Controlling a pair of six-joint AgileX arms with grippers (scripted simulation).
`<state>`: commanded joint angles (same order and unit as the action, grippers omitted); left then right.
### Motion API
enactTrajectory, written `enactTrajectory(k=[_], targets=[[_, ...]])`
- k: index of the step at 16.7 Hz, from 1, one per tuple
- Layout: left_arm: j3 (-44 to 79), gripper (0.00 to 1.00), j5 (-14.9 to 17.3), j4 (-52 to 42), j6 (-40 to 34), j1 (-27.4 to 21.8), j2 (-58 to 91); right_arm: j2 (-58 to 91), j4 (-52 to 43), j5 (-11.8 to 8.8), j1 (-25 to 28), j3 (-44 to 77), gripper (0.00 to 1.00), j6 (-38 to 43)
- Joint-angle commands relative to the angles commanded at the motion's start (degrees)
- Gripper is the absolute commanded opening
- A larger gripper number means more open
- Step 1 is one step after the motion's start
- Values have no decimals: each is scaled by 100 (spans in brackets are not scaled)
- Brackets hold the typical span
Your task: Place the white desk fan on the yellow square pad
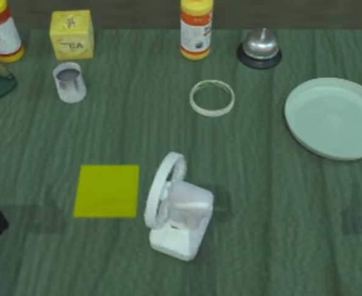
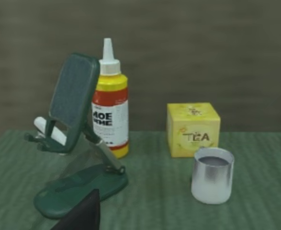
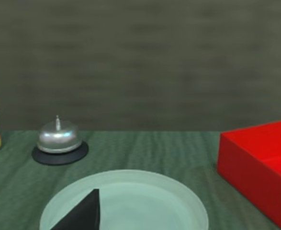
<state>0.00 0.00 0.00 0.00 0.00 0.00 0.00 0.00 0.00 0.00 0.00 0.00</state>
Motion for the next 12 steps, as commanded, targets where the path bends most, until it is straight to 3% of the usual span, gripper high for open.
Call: enactTrajectory(k=[6,12], targets=[[573,100,15,-521,-102,-271,592,0,0,0,0,0,100,0],[2906,100,8,-2426,-519,-1211,3157,0,0,0,0,0,100,0]])
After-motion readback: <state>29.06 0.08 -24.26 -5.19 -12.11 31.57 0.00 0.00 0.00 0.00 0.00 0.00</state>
